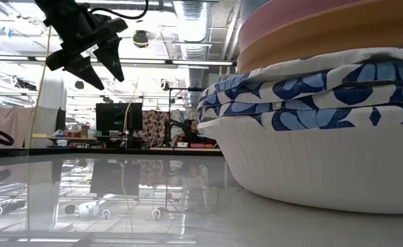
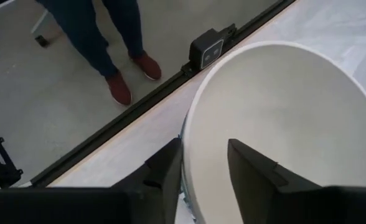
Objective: Nest bowls inside each other
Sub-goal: Stack the white bowl on top of the green bowl, then return to Home Position
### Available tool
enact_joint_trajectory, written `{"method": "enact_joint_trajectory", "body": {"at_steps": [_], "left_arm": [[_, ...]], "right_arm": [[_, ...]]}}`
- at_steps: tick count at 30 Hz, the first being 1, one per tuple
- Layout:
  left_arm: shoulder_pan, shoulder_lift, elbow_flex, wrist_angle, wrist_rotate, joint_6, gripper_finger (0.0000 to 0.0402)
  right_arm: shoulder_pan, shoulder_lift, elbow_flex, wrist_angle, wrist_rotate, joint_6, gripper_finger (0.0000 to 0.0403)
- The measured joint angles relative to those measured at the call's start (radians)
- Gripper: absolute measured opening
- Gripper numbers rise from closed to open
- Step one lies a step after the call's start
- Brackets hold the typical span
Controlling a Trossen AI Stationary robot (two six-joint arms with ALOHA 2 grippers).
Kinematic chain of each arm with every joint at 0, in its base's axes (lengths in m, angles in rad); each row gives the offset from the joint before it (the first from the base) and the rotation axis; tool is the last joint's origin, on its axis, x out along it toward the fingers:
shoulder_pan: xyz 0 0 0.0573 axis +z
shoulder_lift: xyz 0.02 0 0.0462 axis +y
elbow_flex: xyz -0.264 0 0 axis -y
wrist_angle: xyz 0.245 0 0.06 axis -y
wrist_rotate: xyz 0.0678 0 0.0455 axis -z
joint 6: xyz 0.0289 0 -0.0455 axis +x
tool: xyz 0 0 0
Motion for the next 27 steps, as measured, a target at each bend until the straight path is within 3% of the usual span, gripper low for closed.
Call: {"method": "enact_joint_trajectory", "body": {"at_steps": [6, 12, 20, 27], "left_arm": [[0.000, 0.000, 0.000, 0.000, 0.000, 0.000, 0.0281], [0.000, 0.000, 0.000, 0.000, 0.000, 0.000, 0.0281], [0.000, 0.000, 0.000, 0.000, 0.001, -0.008, 0.0281], [0.000, 0.000, 0.000, 0.098, 0.092, 0.031, 0.0281]], "right_arm": [[0.003, 0.000, 0.000, 0.013, 0.000, 0.024, 0.0177], [0.014, 0.000, 0.017, 0.021, 0.000, 0.061, 0.0164], [0.023, -0.002, 0.005, 0.012, 0.000, 0.187, 0.0095], [0.021, -0.002, -0.026, 0.016, 0.032, 0.562, 0.0040]]}}
